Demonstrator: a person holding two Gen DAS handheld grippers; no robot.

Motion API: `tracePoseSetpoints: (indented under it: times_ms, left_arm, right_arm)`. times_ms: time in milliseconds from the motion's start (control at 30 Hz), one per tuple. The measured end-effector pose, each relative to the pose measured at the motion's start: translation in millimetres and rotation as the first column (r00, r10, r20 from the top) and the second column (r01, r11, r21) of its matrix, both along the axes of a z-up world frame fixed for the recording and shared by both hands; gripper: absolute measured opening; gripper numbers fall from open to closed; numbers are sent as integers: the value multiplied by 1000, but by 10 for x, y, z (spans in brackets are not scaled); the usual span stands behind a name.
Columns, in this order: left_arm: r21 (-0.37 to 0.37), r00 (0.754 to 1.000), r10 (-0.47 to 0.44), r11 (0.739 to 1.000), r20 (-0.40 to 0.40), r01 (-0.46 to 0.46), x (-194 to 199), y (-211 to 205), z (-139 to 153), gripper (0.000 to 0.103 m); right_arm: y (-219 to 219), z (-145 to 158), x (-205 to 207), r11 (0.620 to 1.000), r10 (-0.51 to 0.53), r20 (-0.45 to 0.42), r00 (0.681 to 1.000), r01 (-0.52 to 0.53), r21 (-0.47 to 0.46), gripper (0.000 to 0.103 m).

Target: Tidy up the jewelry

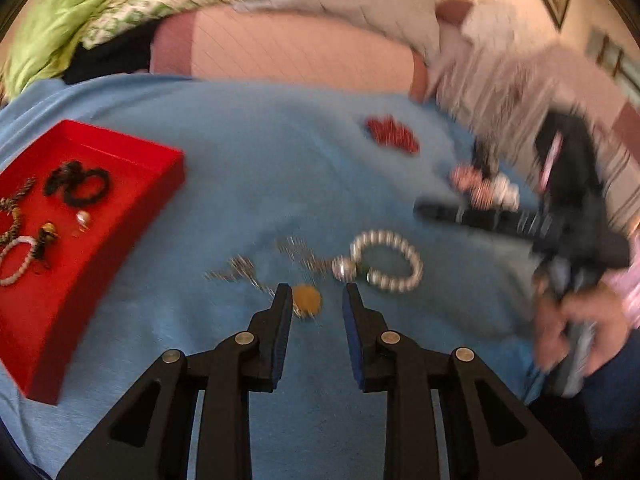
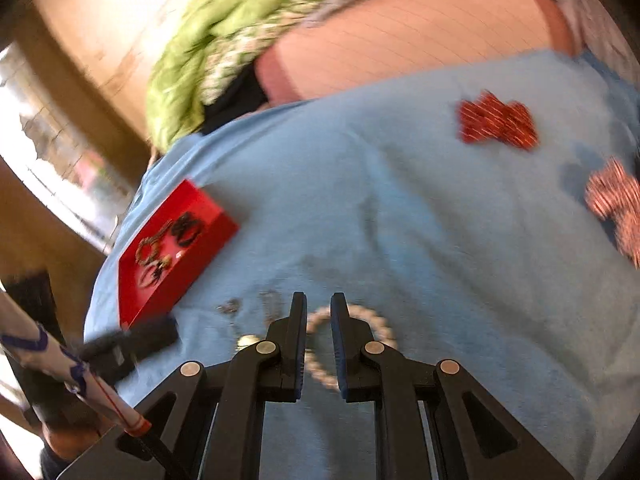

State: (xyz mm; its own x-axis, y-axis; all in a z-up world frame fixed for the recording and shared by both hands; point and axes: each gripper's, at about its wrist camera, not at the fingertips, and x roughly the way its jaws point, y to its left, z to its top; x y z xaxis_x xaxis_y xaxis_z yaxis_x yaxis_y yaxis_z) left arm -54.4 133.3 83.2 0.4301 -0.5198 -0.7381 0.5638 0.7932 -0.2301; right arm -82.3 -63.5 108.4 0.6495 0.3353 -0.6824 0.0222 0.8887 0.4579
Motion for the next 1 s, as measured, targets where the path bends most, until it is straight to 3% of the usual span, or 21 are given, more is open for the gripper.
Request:
tracePoseSetpoints:
  times_ms: [200, 400, 533, 667, 800, 1000]
  left_arm:
    - [129, 1000, 24, 991, 15, -26, 81, -210, -250, 25]
    - [166, 998, 14, 986, 62, -24, 157, -355, -352, 29]
    - [177, 996, 25, 983, 84, -40, 212, -406, -340, 24]
    - [127, 995, 43, 990, 94, -55, 234, -284, -216, 24]
    - [32, 983, 81, 996, 164, -87, 227, -28, 77, 24]
    - [-35, 965, 148, 989, 216, -144, 286, 246, 302, 24]
  right_arm:
    - [-63, -17, 5, 1000, 13, 9, 1000, -13, 21, 13]
    - [-4, -14, -27, 999, 51, 17, 999, -51, 0, 14]
    - [82, -62, -17, 997, 81, 5, 997, -81, -18, 14]
    - [183, -58, -13, 991, 126, 13, 992, -125, -44, 14]
    - [363, -85, 15, 974, 212, 14, 977, -210, -83, 14]
    - [790, -175, 124, 894, 387, 5, 922, -374, -246, 15]
